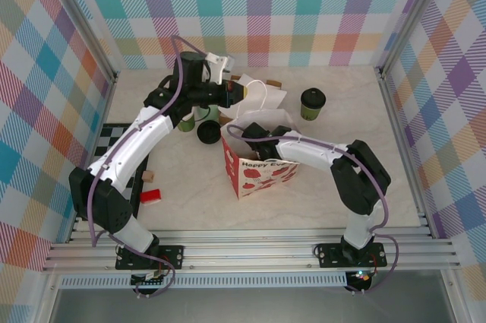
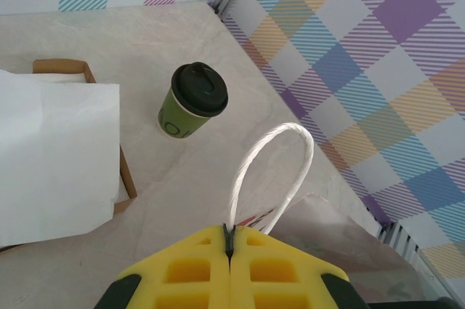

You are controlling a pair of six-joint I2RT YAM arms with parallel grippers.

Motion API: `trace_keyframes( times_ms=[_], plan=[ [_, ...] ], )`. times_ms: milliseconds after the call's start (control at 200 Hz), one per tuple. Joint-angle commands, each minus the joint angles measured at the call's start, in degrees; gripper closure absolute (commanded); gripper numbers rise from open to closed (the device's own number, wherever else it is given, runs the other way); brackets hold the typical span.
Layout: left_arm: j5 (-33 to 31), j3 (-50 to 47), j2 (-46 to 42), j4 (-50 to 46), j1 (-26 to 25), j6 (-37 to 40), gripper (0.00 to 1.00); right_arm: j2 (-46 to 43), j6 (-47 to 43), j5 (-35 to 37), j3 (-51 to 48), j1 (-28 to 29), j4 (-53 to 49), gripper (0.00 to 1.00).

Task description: Pack the takeout coffee

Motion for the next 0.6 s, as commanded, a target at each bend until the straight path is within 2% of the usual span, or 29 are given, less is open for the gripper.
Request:
trace_keyframes(
  times_ms=[0,80,180,225,305,375,530,595],
  plan=[
    [2.99,1.75,2.05,-1.47,0.51,-0.79,1.0,2.57,-0.39,0.54,1.02,1.07,3.89,0.92],
    [2.17,2.02,1.88,-2.05,0.59,-0.41,1.0,2.44,0.54,1.09,1.62,1.1,3.42,0.92],
    [1.07,3.09,0.54,-4.12,1.01,0.34,0.88,2.65,1.81,2.4,3.02,1.07,1.13,0.91],
    [-0.03,3.84,-0.56,-5.93,1.12,0.51,0.73,2.66,2.32,3.0,3.39,1.06,0.32,0.9],
    [-4.64,4.73,-3.35,-10.32,1.12,0.76,0.36,2.27,3.33,3.32,3.67,1.04,-0.49,0.89],
    [-12.33,4.59,-6.27,-15.29,1.13,-1.06,0.18,1.78,4.18,2.95,3.8,1.03,-0.66,0.88],
    [-30.62,1.11,-16.42,-27.61,0.02,-7.55,0.1,1.37,5.05,1.76,5.15,1.07,-1.84,0.87],
    [-33.3,-1.93,-21.08,-31.0,-1.16,-10.82,0.1,1.55,5.01,1.39,5.97,1.07,-2.4,0.87]
  ],
)
